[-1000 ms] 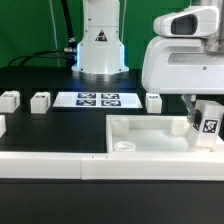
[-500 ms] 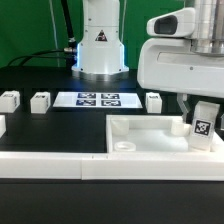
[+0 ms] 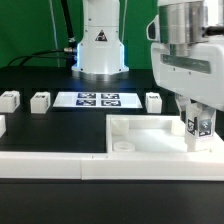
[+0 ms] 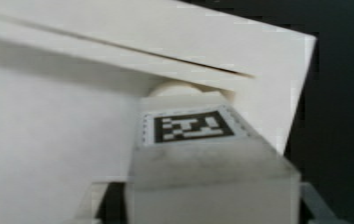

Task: Assemble square table

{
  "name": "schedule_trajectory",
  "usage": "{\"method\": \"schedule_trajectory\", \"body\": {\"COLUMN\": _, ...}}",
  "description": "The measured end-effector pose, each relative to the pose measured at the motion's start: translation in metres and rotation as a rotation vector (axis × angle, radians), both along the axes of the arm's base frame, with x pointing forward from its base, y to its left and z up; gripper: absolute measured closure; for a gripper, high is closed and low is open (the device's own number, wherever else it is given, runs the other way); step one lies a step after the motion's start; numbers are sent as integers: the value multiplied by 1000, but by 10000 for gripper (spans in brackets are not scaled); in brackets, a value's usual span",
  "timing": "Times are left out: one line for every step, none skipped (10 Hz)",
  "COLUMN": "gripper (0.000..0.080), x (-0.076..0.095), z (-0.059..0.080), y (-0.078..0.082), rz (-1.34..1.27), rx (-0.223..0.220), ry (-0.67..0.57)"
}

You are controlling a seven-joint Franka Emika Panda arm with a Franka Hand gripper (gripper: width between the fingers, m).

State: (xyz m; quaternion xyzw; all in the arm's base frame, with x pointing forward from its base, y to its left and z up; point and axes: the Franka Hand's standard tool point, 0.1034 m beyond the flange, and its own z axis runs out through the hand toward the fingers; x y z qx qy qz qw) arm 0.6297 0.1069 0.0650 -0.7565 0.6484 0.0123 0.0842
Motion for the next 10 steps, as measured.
{"method": "schedule_trajectory", "body": {"gripper": 437, "x": 0, "z": -1, "y": 1, "rz": -15, "rx": 1, "ry": 3}}
{"method": "schedule_trajectory", "body": {"gripper": 273, "x": 0, "z": -1, "y": 1, "rz": 46, "rx": -5, "ry": -8}}
{"method": "schedule_trajectory", "body": {"gripper": 273, "x": 1, "z": 1, "y": 7, "rz": 183, "rx": -34, "ry": -81}}
{"method": "schedule_trajectory", "body": {"gripper": 176, "x": -5, "z": -3, "y": 12, "rz": 367, "rx": -64, "ry": -131}}
{"method": "schedule_trajectory", "body": {"gripper": 158, "x": -6, "z": -4, "y": 12, "rz": 612, "rx": -87, "ry": -164}}
{"method": "schedule_trajectory", "body": {"gripper": 158, "x": -5, "z": -4, "y": 10, "rz": 635, "rx": -89, "ry": -168}}
{"method": "schedule_trajectory", "body": {"gripper": 151, "x": -6, "z": -4, "y": 10, "rz": 692, "rx": -98, "ry": -174}}
{"method": "schedule_trajectory", "body": {"gripper": 151, "x": -6, "z": -5, "y": 9, "rz": 782, "rx": -111, "ry": -185}}
{"method": "schedule_trajectory", "body": {"gripper": 151, "x": -6, "z": -4, "y": 9, "rz": 813, "rx": -115, "ry": -189}}
{"method": "schedule_trajectory", "body": {"gripper": 151, "x": -4, "z": -2, "y": 9, "rz": 1043, "rx": -151, "ry": -214}}
